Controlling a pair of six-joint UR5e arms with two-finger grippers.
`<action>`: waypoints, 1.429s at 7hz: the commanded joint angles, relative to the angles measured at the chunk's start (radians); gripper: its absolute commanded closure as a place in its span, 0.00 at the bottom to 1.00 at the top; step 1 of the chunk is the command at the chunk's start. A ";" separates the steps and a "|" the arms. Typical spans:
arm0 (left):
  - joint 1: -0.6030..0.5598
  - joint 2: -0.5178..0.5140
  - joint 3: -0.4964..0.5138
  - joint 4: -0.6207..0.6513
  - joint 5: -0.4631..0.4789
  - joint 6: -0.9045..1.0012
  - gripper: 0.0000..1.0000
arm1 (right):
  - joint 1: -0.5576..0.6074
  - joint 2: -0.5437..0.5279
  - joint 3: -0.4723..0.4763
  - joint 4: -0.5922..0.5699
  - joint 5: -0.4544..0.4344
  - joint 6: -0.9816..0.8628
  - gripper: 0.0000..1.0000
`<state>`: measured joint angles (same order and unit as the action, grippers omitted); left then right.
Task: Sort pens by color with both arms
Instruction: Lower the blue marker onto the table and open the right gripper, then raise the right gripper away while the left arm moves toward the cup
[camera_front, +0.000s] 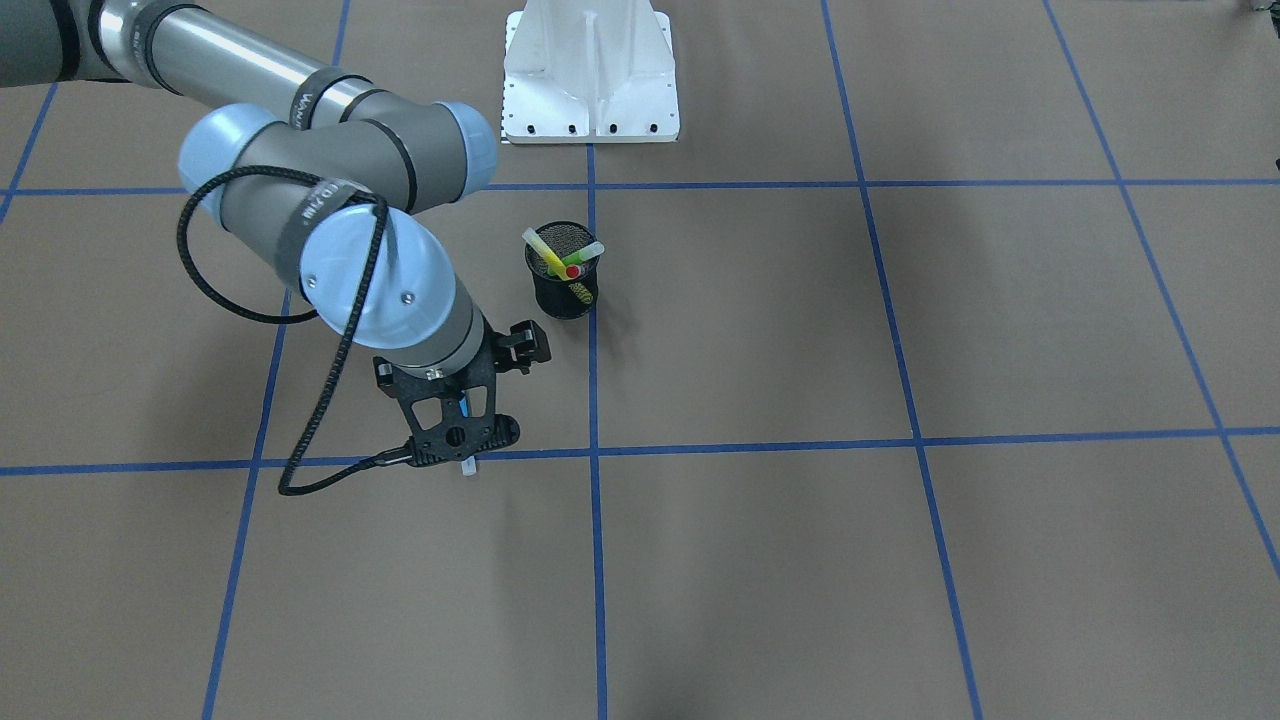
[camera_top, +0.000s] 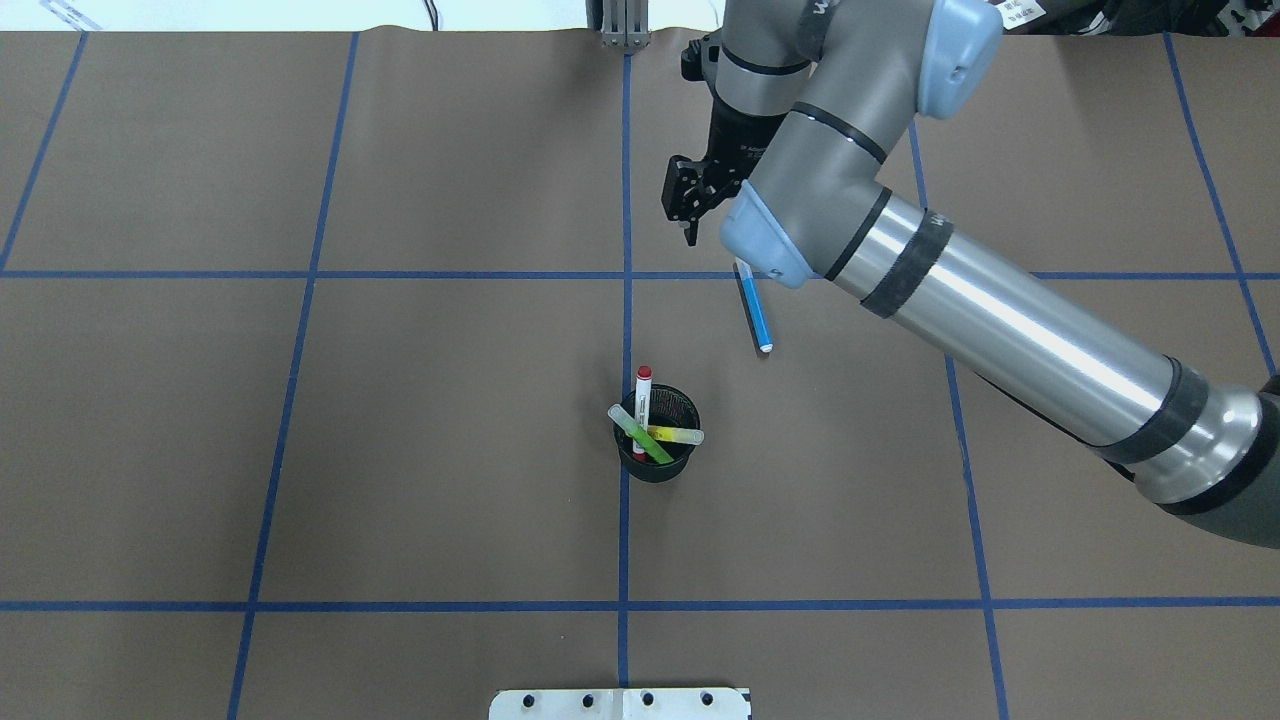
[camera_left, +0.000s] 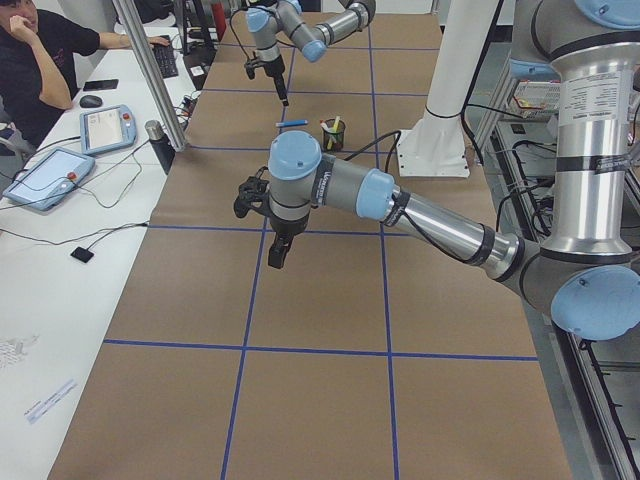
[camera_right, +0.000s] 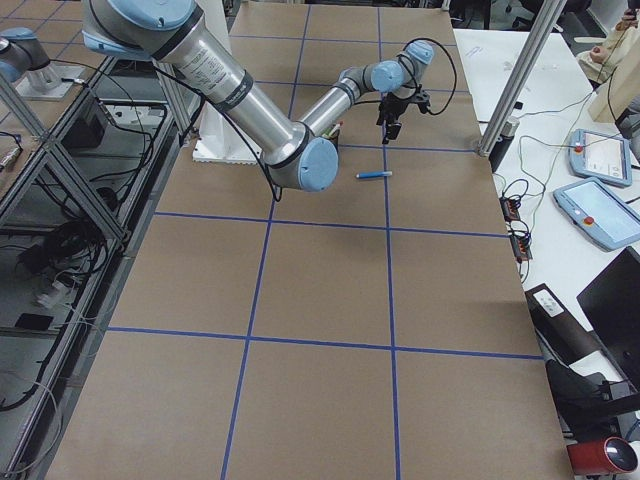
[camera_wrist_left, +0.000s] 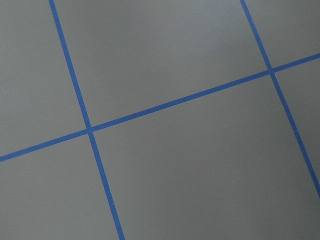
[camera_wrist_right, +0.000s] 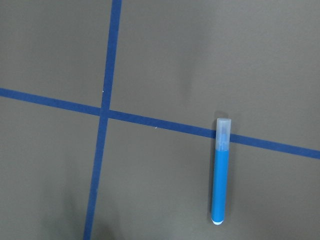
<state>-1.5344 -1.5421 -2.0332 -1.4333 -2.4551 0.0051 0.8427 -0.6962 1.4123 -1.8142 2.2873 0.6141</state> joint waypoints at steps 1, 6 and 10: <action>0.078 -0.097 -0.004 -0.004 -0.002 -0.196 0.01 | 0.080 -0.194 0.210 0.109 0.015 0.002 0.01; 0.489 -0.472 0.007 -0.030 0.085 -0.904 0.01 | 0.193 -0.264 0.376 -0.022 -0.064 0.093 0.01; 0.669 -0.645 0.052 -0.044 0.310 -1.247 0.01 | 0.168 -0.272 0.393 -0.024 -0.089 0.089 0.01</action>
<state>-0.9174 -2.1199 -2.0097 -1.4813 -2.2109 -1.1408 1.0178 -0.9689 1.8029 -1.8373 2.2014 0.7044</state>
